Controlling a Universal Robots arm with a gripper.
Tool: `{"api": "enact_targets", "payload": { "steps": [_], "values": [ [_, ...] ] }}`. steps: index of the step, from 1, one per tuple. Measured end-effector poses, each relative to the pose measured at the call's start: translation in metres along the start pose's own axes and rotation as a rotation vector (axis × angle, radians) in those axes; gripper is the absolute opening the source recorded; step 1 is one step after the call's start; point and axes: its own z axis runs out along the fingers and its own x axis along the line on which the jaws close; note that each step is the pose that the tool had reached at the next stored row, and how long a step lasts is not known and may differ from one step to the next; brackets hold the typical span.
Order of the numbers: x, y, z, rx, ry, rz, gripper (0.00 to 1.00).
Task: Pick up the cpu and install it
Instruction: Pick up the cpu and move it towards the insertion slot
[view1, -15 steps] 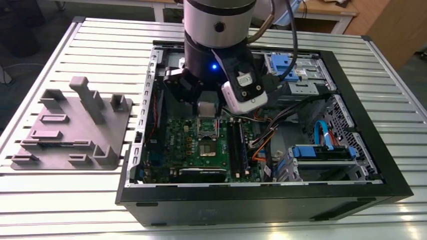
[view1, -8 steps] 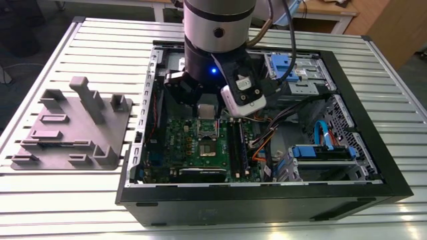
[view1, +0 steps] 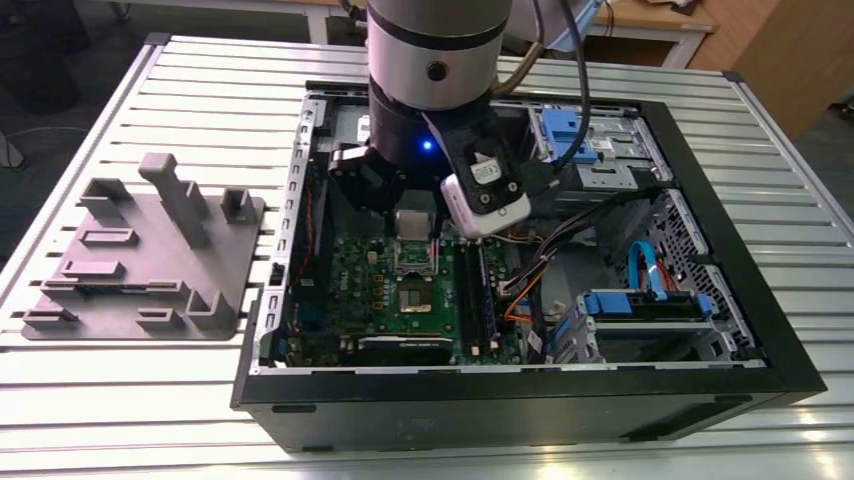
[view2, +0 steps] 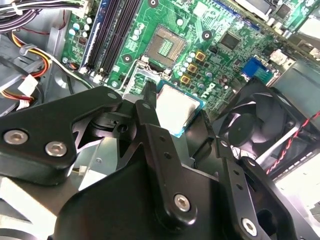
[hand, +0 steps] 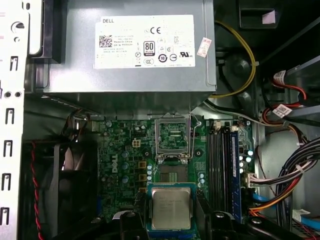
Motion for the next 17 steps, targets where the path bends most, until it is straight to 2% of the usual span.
{"api": "enact_targets", "payload": {
  "steps": [8, 17],
  "values": [
    [0.0000, -0.0005, 0.0058, 0.0014, 0.0000, 0.000, 0.47],
    [0.0000, -0.0006, 0.0068, 0.0013, 0.0000, 0.000, 0.47]
  ]
}}
